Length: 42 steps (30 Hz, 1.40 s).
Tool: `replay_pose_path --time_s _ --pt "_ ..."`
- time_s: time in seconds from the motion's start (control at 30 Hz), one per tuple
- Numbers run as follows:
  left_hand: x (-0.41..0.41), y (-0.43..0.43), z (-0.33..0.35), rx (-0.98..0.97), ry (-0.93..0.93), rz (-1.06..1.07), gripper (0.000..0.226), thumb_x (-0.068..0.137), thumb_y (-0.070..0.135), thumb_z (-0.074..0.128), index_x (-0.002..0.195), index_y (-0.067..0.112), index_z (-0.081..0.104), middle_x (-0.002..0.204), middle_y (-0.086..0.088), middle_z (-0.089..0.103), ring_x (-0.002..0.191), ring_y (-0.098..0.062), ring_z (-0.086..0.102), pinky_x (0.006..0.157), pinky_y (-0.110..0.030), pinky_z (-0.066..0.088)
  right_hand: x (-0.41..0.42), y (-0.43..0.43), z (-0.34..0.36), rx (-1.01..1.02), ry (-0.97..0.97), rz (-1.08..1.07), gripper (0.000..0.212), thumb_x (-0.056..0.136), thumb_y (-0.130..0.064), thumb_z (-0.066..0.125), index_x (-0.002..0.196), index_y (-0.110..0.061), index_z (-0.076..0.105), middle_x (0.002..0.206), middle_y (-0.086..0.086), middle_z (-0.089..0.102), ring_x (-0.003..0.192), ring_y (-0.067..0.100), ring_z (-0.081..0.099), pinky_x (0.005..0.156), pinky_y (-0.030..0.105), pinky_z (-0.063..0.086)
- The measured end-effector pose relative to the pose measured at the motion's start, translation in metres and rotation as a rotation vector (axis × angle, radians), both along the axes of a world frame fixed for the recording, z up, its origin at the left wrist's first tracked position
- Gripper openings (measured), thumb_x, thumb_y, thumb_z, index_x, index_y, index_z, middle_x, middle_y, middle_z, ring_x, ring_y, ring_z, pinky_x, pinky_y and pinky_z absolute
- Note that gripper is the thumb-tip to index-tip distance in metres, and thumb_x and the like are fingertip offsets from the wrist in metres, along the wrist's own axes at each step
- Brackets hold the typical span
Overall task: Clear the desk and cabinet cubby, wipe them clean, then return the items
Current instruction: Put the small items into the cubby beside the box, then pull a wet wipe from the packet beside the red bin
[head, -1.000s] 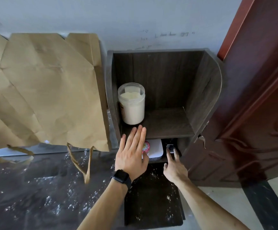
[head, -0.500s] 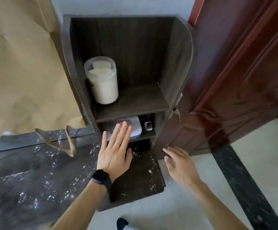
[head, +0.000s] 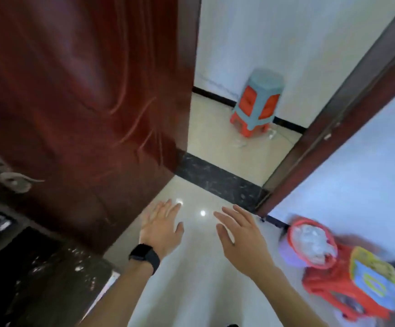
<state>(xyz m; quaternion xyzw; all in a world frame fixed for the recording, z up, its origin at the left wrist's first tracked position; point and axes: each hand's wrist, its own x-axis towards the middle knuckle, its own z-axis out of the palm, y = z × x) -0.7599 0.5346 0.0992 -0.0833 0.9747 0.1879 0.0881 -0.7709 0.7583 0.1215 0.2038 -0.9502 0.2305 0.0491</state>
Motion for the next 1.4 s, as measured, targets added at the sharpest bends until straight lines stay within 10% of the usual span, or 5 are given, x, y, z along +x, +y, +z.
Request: replay_pose_path --time_s 0.33,0.97,1.13,1.4 --pt "-0.097 0.302 0.002 -0.003 0.042 -0.474 0.060 0.099 0.044 0.043 0.154 0.030 0.026 0.163 0.003 0.021 0.151 -0.017 0.014 0.123 -0.045 0.013 0.020 0.298 -0.020 -0.044 -0.003 -0.547 0.039 0.095 -0.038 0.046 0.123 -0.022 0.068 0.129 -0.002 0.066 0.129 0.024 0.049 0.106 0.042 0.045" --pt "-0.200 0.753 -0.147 -0.167 -0.284 -1.233 0.057 0.093 0.039 0.042 0.148 0.029 0.032 0.158 0.001 0.030 0.145 -0.023 0.025 0.118 -0.048 0.018 0.006 0.646 -0.174 -0.009 -0.658 -1.097 0.046 0.085 -0.039 0.041 0.110 -0.019 0.075 0.109 0.004 0.075 0.101 0.030 0.071 0.083 0.041 0.058" --pt "-0.210 0.835 -0.200 -0.245 -0.388 -1.423 0.057 0.098 0.042 0.042 0.150 0.024 0.030 0.159 -0.001 0.027 0.148 -0.023 0.019 0.120 -0.043 0.010 -0.010 0.703 -0.235 -0.060 -0.856 -1.153 0.054 0.097 -0.040 0.028 0.141 -0.024 0.054 0.146 0.001 0.054 0.137 0.023 0.045 0.111 0.037 0.038" --pt "-0.222 0.926 -0.333 -0.325 -0.440 -1.508 0.057 0.096 0.040 0.045 0.147 0.018 0.032 0.156 -0.006 0.028 0.143 -0.027 0.024 0.115 -0.042 0.023 -0.030 0.772 -0.384 -0.091 -1.030 -1.092 0.054 0.102 -0.032 0.042 0.152 -0.017 0.033 0.161 0.001 0.029 0.144 0.023 0.033 0.108 0.036 0.038"
